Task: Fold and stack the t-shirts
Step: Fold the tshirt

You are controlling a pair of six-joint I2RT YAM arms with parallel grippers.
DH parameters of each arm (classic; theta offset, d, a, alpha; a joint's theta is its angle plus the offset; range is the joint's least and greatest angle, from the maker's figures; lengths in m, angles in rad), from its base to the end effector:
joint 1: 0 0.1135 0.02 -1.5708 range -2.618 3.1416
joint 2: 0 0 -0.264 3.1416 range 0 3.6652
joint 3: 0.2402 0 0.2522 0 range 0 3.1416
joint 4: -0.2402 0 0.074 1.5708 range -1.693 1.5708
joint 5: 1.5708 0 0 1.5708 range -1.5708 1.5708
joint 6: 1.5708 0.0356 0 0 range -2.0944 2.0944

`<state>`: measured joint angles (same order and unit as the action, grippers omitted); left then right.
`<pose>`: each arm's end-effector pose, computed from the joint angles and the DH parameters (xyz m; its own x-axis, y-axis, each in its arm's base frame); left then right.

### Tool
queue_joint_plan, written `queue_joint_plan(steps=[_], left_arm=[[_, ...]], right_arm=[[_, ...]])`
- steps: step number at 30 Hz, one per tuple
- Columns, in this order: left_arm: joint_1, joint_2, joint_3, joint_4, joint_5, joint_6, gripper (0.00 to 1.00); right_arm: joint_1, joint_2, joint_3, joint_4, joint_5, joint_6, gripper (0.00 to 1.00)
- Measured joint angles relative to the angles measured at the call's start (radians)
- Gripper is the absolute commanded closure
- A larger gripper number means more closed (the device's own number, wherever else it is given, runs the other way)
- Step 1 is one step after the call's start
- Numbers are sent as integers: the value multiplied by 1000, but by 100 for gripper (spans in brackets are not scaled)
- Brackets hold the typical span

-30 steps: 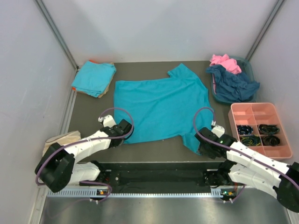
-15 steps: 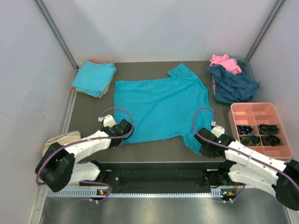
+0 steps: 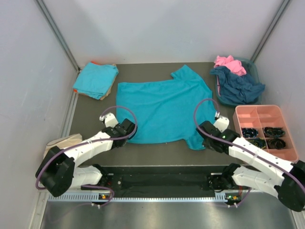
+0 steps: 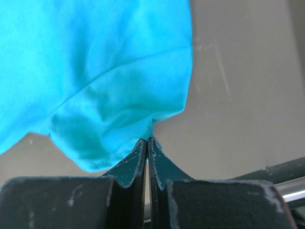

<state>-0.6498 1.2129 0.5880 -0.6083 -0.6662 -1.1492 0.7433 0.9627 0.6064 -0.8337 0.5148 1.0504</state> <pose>0.1686 -0.1005 0.1699 -0.5927 -0.4505 -0.6676 -0.5575 0.8277 -0.0636 0.1287 0.0945 0.2035 -0.7340 0.3511 -0.5814 0.3671 0.9253 0.0952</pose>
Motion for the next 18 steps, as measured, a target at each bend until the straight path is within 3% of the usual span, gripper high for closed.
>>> queue_joint_plan(steps=[18], left_arm=[[16, 21, 18, 15, -77, 3, 100]], right_arm=[[-261, 191, 173, 214, 32, -266, 100]])
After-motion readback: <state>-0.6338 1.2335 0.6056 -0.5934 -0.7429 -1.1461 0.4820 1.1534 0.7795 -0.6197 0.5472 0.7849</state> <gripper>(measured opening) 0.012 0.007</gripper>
